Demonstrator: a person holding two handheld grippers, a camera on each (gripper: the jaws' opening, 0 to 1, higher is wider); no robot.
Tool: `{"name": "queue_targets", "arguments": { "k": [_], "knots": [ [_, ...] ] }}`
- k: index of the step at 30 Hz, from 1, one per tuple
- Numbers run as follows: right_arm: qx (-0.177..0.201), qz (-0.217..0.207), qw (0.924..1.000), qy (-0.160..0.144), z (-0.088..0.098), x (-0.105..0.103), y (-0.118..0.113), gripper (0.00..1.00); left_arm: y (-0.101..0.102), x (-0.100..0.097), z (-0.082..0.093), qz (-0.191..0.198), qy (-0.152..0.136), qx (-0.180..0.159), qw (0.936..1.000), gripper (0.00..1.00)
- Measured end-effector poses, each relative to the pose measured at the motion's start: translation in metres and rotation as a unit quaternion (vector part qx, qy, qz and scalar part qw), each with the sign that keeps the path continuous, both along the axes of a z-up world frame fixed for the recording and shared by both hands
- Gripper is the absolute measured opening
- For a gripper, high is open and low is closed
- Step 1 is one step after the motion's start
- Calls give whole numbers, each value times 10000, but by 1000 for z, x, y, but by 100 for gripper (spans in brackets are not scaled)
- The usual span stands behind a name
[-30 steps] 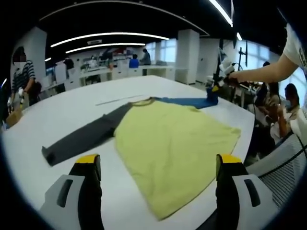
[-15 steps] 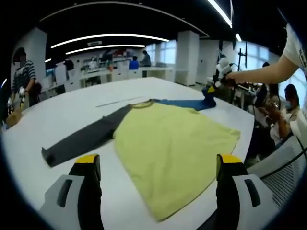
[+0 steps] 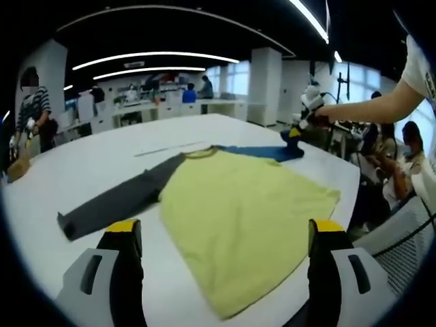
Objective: Fold the garment on the visible template until the final outline fits inside the template.
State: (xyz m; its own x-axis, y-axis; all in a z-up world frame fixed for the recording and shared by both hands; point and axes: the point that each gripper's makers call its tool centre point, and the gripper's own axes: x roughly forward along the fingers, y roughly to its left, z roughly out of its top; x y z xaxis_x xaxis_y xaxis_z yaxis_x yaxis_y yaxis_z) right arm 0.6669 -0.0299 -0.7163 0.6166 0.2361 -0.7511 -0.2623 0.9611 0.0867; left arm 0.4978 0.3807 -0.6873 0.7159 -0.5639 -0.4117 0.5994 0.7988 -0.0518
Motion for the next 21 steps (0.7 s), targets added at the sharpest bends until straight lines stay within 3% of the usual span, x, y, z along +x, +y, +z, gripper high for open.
{"name": "queue_targets", "arguments": {
  "k": [21],
  "knots": [
    [120,258,9996,-47,0,10,49,0,-2,-4,0,17,85,-118,9999,97]
  ]
}}
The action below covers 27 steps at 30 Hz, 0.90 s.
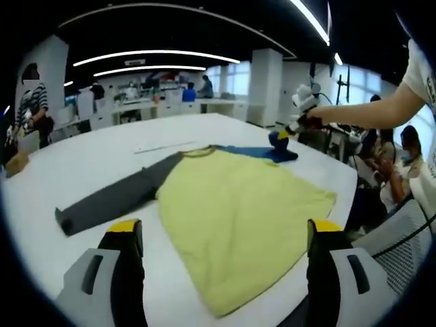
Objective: Fold the garment on the visible template until the final outline fits inside the template.
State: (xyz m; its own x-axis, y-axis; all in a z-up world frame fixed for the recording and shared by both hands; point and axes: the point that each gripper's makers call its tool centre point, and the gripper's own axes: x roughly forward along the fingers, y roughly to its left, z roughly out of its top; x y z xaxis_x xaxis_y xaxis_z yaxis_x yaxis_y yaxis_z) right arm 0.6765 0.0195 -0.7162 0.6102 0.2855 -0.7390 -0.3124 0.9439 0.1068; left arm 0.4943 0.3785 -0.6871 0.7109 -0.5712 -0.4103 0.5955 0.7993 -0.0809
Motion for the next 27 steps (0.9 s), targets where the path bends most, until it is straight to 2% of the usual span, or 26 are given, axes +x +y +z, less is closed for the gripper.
{"name": "queue_targets", "arguments": {
  "k": [27],
  "knots": [
    [172,367,9992,-8,7,14,63,0,-4,-3,-4,-236,52,92,9997,94]
  ]
}}
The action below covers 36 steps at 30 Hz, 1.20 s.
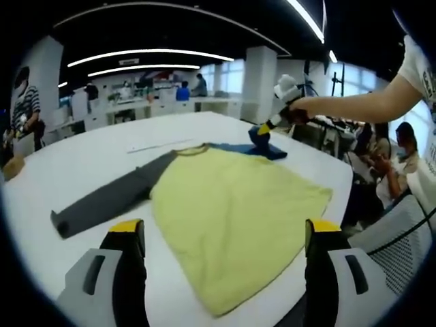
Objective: Fold the garment on the visible template until the final outline fits inside the template.
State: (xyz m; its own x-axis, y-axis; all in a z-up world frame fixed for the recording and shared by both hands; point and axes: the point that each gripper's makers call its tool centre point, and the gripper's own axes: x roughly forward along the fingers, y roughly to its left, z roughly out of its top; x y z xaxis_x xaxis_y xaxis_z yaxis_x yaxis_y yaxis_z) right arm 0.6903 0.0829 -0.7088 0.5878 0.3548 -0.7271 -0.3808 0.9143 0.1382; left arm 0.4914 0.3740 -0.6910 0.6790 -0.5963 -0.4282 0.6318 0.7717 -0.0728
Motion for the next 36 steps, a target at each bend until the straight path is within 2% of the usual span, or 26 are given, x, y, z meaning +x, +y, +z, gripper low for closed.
{"name": "queue_targets", "arguments": {
  "k": [2,13,18,30,36],
  "knots": [
    [20,19,10000,13,-1,0,5,0,0,0,-1,-24,-12,77,10000,94],
    [85,122,9999,16,1,2,31,0,-3,-1,-1,-60,-24,32,10000,94],
    [161,148,9998,16,3,4,45,0,-1,0,1,-65,-138,82,9999,91],
    [479,291,9984,70,8,6,80,0,-1,-1,-3,-88,-94,90,9999,92],
    [465,390,9981,50,7,7,91,0,1,-2,-4,-68,-89,83,9999,92]
  ]
}}
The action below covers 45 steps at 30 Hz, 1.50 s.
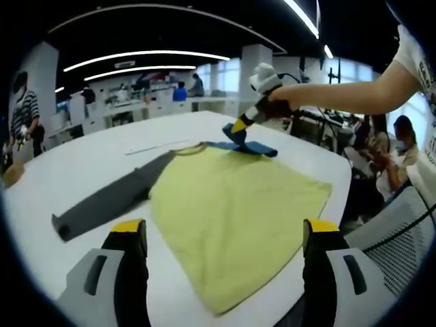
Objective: Fold the garment on the visible template until the final outline fits inside the template.
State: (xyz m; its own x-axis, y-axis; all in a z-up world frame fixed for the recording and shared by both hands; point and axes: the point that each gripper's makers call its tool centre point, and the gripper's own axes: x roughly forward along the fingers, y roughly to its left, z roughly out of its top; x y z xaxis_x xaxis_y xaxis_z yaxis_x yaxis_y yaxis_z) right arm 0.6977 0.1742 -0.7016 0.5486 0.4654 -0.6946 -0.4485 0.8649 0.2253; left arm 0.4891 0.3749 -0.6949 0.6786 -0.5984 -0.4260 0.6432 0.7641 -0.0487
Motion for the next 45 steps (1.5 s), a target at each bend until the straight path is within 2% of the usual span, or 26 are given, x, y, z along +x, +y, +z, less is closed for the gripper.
{"name": "queue_targets", "arguments": {
  "k": [13,17,25,45],
  "knots": [
    [67,165,9998,0,2,1,28,0,-6,0,2,-68,-57,-7,10000,93],
    [212,197,9996,13,5,2,40,0,-6,0,4,-15,-61,-58,10000,93],
    [197,257,9995,51,3,4,55,0,-3,2,4,47,-25,-162,9999,93],
    [-3,655,9978,56,-4,3,92,0,2,3,-5,112,88,-130,9998,95]
  ]
}}
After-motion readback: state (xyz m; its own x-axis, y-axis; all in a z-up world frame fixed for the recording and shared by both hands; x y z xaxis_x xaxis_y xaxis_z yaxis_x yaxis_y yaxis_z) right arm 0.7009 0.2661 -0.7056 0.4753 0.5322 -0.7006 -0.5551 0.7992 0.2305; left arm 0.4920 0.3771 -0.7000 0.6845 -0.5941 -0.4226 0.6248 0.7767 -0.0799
